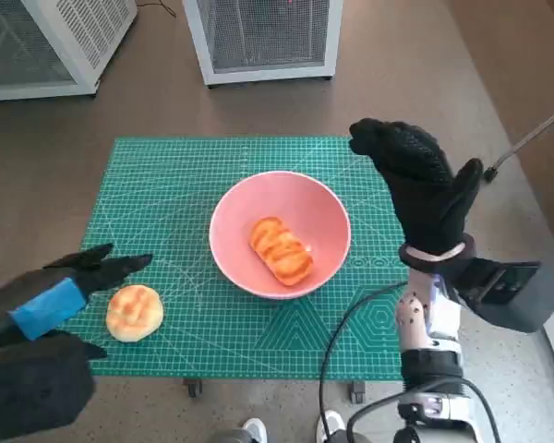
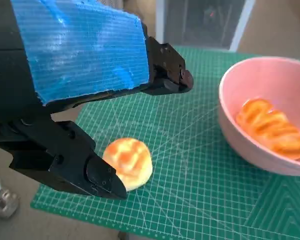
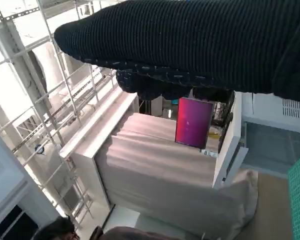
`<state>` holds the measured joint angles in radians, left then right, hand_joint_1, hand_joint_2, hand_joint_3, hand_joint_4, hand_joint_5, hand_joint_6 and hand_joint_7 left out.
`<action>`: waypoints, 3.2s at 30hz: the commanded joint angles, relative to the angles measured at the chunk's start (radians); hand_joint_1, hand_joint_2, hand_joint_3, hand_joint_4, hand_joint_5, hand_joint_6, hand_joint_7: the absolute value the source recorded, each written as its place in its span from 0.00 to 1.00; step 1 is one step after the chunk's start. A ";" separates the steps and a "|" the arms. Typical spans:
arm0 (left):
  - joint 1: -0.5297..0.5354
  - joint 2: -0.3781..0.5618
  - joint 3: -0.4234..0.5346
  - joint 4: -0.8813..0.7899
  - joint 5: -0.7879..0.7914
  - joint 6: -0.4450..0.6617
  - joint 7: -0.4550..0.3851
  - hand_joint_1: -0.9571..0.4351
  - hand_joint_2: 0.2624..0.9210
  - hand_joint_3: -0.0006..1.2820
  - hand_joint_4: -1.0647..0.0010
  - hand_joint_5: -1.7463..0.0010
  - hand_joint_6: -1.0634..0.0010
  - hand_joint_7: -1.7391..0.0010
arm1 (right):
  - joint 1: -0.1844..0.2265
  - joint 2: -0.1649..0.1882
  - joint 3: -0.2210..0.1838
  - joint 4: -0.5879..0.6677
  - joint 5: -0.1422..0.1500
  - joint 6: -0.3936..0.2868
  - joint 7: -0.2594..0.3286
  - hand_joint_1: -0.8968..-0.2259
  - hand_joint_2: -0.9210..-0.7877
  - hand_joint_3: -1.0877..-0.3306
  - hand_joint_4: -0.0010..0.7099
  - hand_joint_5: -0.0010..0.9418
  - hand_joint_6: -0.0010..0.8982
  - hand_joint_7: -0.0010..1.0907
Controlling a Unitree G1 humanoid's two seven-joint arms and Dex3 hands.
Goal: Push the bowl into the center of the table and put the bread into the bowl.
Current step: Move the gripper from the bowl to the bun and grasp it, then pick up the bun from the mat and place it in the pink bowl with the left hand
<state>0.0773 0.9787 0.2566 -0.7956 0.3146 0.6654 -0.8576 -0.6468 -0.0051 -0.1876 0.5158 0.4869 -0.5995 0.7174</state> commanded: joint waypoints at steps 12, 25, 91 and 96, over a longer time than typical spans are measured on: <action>-0.036 -0.050 -0.268 0.151 0.189 0.010 0.173 0.69 0.73 0.00 0.88 0.99 0.71 0.99 | 0.006 -0.022 -0.010 0.019 0.006 0.012 0.029 0.42 0.00 0.58 0.32 0.00 0.36 0.02; -0.098 -0.104 -0.397 0.247 0.312 0.071 0.194 0.70 0.78 0.01 0.81 0.99 0.66 0.99 | 0.010 -0.033 -0.011 0.013 0.005 0.013 0.033 0.43 0.00 0.58 0.32 0.00 0.36 0.02; -0.254 -0.171 -0.270 0.221 0.307 -0.089 0.236 0.69 1.00 0.04 0.31 0.37 0.40 0.32 | 0.021 -0.038 -0.012 0.010 -0.007 0.000 0.019 0.44 0.00 0.59 0.32 0.00 0.36 0.02; -0.322 -0.176 -0.272 0.203 0.304 -0.094 0.236 0.69 0.99 0.03 0.30 0.37 0.39 0.34 | 0.022 -0.040 -0.013 0.010 -0.010 -0.006 0.017 0.44 0.00 0.59 0.32 0.00 0.36 0.02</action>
<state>-0.1980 0.8106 -0.0255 -0.5681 0.6250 0.5783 -0.6156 -0.6464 -0.0404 -0.1967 0.5151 0.4852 -0.6048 0.7406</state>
